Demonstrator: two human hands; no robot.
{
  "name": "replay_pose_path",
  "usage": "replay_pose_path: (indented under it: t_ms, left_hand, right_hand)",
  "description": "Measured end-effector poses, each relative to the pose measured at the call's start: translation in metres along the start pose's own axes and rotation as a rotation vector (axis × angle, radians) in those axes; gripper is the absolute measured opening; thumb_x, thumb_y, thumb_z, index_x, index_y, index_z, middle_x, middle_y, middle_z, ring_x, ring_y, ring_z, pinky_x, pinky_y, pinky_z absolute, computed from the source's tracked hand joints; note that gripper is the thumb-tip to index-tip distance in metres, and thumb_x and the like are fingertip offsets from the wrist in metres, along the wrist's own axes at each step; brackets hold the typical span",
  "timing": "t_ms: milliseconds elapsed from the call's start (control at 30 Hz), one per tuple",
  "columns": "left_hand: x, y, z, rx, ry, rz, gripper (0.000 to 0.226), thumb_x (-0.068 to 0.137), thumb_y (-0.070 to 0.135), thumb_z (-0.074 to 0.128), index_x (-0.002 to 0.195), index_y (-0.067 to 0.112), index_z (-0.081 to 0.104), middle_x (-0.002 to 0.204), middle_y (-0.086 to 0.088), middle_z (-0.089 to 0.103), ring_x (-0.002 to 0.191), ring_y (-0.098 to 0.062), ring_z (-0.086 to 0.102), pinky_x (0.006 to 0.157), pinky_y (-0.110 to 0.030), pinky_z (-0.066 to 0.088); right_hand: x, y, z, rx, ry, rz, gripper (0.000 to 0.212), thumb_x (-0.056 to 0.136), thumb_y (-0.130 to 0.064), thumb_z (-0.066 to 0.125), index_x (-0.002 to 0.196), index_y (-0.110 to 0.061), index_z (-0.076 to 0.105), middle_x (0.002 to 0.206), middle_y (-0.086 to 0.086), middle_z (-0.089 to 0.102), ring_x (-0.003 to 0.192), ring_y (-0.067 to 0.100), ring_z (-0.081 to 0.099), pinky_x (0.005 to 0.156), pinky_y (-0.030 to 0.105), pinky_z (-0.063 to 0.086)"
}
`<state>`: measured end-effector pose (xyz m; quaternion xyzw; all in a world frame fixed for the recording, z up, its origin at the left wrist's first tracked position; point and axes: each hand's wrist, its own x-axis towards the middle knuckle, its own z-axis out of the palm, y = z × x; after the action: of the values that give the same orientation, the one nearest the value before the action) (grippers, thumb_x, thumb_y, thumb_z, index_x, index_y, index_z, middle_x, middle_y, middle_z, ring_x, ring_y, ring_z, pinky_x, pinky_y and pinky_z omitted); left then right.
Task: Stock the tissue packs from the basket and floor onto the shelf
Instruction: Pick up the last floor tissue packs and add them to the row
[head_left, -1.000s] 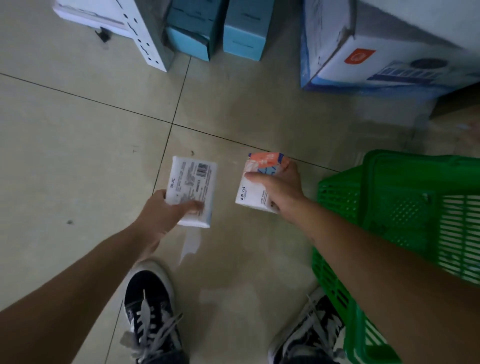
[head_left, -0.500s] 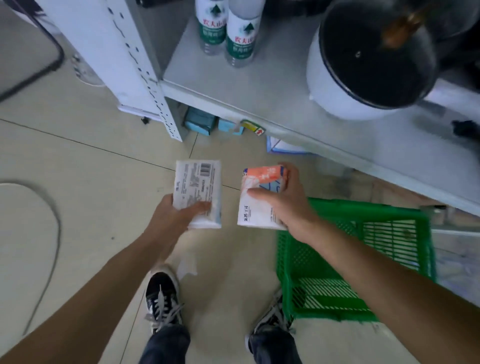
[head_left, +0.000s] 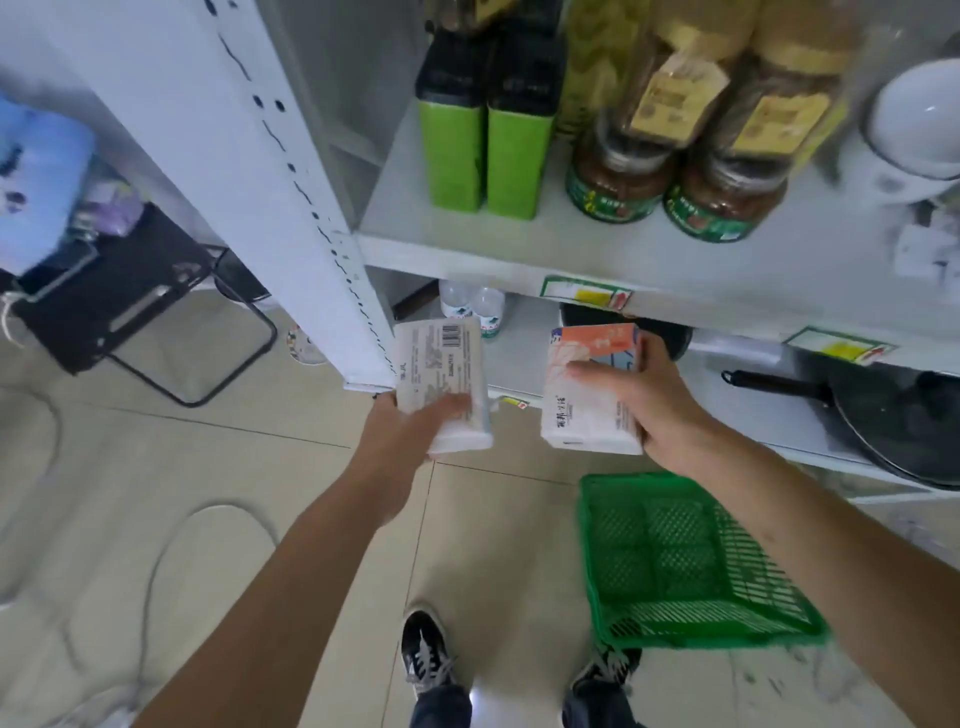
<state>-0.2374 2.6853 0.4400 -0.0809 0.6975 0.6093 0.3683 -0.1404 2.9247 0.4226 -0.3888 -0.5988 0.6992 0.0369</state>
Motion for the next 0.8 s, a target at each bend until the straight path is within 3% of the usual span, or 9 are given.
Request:
replay_pose_path:
  t_ms: [100,200,300,333,433,500,600,700,800]
  left_hand:
    - [-0.035,0.049,-0.002,0.005,-0.023,0.004,0.075,0.059,0.035,0.081,0.129,0.013,0.064,0.122,-0.013,0.074,0.112,-0.029,0.071,0.098,-0.048,0.055]
    - [-0.07,0.096,0.001,0.014,-0.062,0.041,0.064,0.062,0.035,0.082,0.121,0.016,0.067,0.114,-0.01,0.078,0.109,-0.029,0.073,0.101,-0.051,0.054]
    - [-0.101,0.139,0.007,0.036,-0.144,0.104,0.041,0.064,0.03,0.082,0.103,0.021,0.075,0.093,-0.003,0.082,0.081,-0.019,0.076,0.077,-0.034,0.055]
    - [-0.109,0.154,0.008,0.044,-0.176,0.115,0.04,0.065,0.029,0.082,0.104,0.02,0.075,0.095,-0.003,0.082,0.081,-0.018,0.076,0.072,-0.032,0.057]
    - [-0.127,0.195,0.016,0.058,-0.235,0.157,0.05,0.071,0.025,0.086,0.118,0.016,0.072,0.111,-0.006,0.081,0.105,-0.027,0.075,0.093,-0.044,0.06]
    - [-0.134,0.223,0.023,0.039,-0.259,0.185,0.052,0.074,0.021,0.088,0.122,0.015,0.07,0.113,-0.007,0.08,0.108,-0.029,0.075,0.098,-0.048,0.058]
    - [-0.148,0.261,0.043,0.074,-0.386,0.246,0.05,0.072,0.027,0.088,0.119,0.024,0.073,0.112,0.0,0.081,0.106,-0.023,0.077,0.099,-0.044,0.059]
    - [-0.163,0.289,0.073,0.08,-0.45,0.291,0.037,0.066,0.031,0.09,0.102,0.03,0.082,0.112,0.001,0.081,0.109,-0.025,0.076,0.103,-0.049,0.057]
    - [-0.177,0.309,0.113,0.017,-0.487,0.297,0.032,0.076,0.02,0.088,0.106,0.024,0.08,0.114,-0.002,0.081,0.104,-0.023,0.078,0.084,-0.04,0.065]
  right_hand:
    - [-0.036,-0.058,-0.001,0.092,0.006,-0.029,0.063,0.071,-0.005,0.092,0.125,-0.013,0.059,0.106,0.009,0.081,0.095,0.029,0.081,0.076,0.044,0.068]
    - [-0.07,-0.107,0.005,0.201,0.025,-0.023,0.067,0.07,-0.009,0.091,0.128,-0.014,0.058,0.11,0.012,0.081,0.098,0.035,0.08,0.073,0.048,0.066]
    - [-0.099,-0.152,0.008,0.245,0.035,-0.069,0.069,0.077,-0.006,0.088,0.137,-0.013,0.055,0.119,0.014,0.079,0.105,0.036,0.078,0.086,0.052,0.064]
    - [-0.108,-0.166,0.007,0.238,0.034,-0.089,0.067,0.079,-0.006,0.088,0.137,-0.015,0.056,0.12,0.013,0.079,0.105,0.034,0.079,0.087,0.051,0.064]
    - [-0.13,-0.206,-0.004,0.237,0.034,-0.138,0.063,0.081,-0.006,0.087,0.134,-0.019,0.058,0.118,0.011,0.08,0.105,0.034,0.079,0.088,0.052,0.064]
    - [-0.143,-0.233,-0.019,0.243,0.046,-0.179,0.066,0.08,-0.007,0.088,0.136,-0.018,0.056,0.117,0.011,0.08,0.102,0.032,0.08,0.087,0.051,0.065]
    - [-0.169,-0.268,-0.047,0.257,0.068,-0.241,0.065,0.082,-0.01,0.088,0.137,-0.018,0.054,0.119,0.011,0.08,0.1,0.029,0.081,0.078,0.044,0.067]
    - [-0.192,-0.299,-0.078,0.301,0.093,-0.278,0.06,0.087,-0.012,0.083,0.139,-0.016,0.054,0.123,0.016,0.078,0.102,0.031,0.08,0.073,0.042,0.066]
    - [-0.209,-0.329,-0.113,0.309,0.091,-0.329,0.054,0.09,-0.014,0.079,0.14,-0.015,0.057,0.124,0.018,0.077,0.103,0.032,0.08,0.073,0.046,0.066]
